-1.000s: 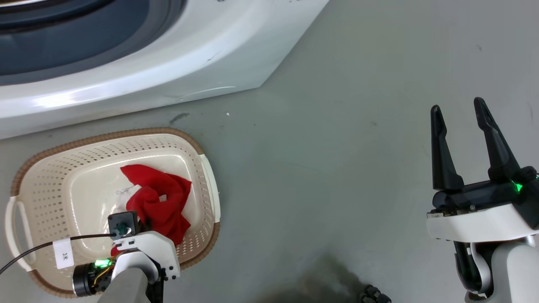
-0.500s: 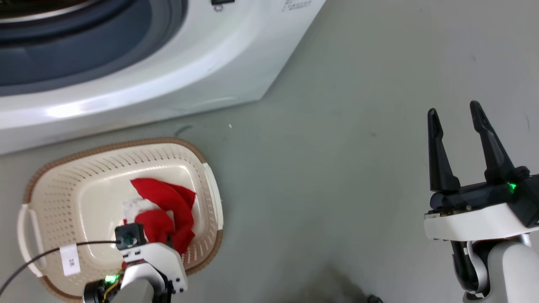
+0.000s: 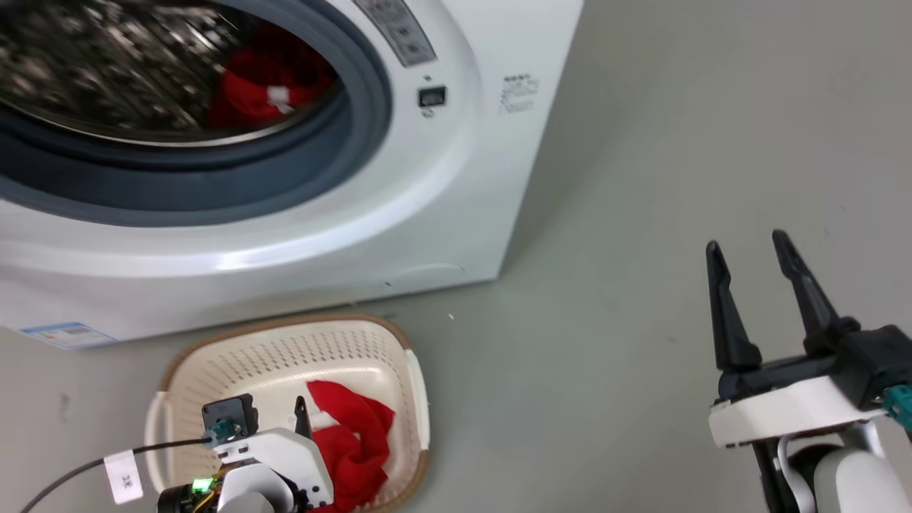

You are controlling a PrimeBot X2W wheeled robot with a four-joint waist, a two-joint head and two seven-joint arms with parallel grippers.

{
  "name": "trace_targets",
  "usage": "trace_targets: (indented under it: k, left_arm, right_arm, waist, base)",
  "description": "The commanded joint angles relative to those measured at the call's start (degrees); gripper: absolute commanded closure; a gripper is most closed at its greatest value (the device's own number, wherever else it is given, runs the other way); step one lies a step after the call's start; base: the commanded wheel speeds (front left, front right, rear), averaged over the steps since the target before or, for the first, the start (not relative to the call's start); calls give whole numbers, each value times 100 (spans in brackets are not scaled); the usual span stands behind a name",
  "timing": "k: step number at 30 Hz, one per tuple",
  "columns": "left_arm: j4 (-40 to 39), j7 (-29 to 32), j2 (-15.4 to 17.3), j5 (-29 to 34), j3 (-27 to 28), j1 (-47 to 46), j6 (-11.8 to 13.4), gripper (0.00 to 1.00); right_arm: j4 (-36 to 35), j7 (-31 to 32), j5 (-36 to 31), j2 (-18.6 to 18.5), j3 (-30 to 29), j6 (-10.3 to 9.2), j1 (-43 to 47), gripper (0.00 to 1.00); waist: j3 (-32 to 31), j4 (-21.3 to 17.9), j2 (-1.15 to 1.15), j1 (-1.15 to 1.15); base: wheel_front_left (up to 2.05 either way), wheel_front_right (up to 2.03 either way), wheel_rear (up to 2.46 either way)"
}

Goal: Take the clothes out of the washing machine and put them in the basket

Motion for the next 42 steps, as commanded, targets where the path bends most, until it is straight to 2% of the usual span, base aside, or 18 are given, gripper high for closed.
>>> trace_targets:
  k: [1,12,22,28,33,42]
  left_arm:
    - [-114,-19,-28,46,41,159,46,0]
    - [-2521,-19,-137,824,202,856,231,0]
    - [-4447,-20,-34,1460,273,1250,383,0]
    - [-4774,102,232,1629,183,926,252,0]
    - [-4794,424,506,1654,181,397,86,0]
    - [-4141,1071,1024,1509,354,-782,-180,0]
  right_arm:
    - [4,31,-40,9,-7,-4,119,0]
    - [-129,201,-30,11,-92,-4,438,0]
    - [-196,284,-9,11,-131,-4,598,0]
    - [-192,257,59,11,-101,-4,564,0]
    - [-190,208,133,12,-21,-4,430,0]
    - [-89,-11,327,12,64,-4,173,0]
  waist:
    - [-395,317,0,1]
    - [-840,749,0,1]
    - [-984,864,0,1]
    - [-938,715,0,1]
    - [-735,388,0,1]
    - [-35,-351,0,1]
  base:
    - [0,0,0]
    - [0,0,0]
    - [0,0,0]
    - [0,0,0]
    - [0,0,0]
    - [0,0,0]
